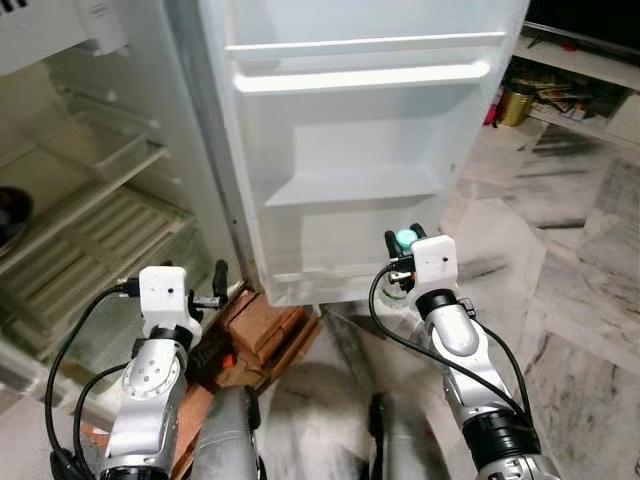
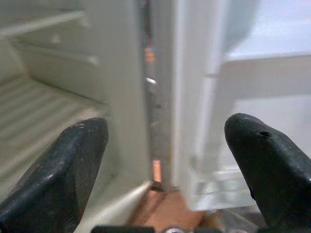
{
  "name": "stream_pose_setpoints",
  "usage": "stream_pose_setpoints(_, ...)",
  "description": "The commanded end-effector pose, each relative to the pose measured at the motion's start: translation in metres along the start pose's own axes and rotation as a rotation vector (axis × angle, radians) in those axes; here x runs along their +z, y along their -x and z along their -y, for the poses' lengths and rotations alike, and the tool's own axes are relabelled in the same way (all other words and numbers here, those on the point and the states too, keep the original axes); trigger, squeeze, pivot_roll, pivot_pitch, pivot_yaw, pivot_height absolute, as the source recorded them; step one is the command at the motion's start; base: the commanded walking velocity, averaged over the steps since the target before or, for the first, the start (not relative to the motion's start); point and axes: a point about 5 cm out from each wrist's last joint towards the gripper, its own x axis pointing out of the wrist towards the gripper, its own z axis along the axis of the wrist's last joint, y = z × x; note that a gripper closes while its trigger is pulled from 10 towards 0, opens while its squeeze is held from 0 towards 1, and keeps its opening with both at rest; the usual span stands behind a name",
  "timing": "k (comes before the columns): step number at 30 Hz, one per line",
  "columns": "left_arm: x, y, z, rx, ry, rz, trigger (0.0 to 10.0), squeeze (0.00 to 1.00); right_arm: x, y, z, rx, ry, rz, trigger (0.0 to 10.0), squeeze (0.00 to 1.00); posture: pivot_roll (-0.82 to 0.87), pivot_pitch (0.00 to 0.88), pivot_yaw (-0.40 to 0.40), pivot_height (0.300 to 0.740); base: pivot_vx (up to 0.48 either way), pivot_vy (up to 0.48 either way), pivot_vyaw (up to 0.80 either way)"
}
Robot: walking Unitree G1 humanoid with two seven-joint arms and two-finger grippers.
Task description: Restocking fridge
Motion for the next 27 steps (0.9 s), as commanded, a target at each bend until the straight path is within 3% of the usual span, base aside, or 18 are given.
stream_pose_setpoints(1, 0.0004, 0.0004, -0.0051, 0.001, -0.01, -0.002, 10.0, 0.0, 0.0076, -0.0039, -0.0004, -0.002, -0.001, 0.039, 10.0, 0.0, -0.02, 0.025, 0.01, 0.616, 0.274, 0.0, 0.0)
stream_pose_setpoints(27, 0.0001, 0.0006, -0.0044, -0.002, -0.008, -0.002, 10.0, 0.0, 0.0174, -0.0109, -0.0057, 0.069, -0.012, 0.091, 10.0, 0.0, -0.01, 0.033, 0.009, 0.616, 0.241, 0.0, 0.0)
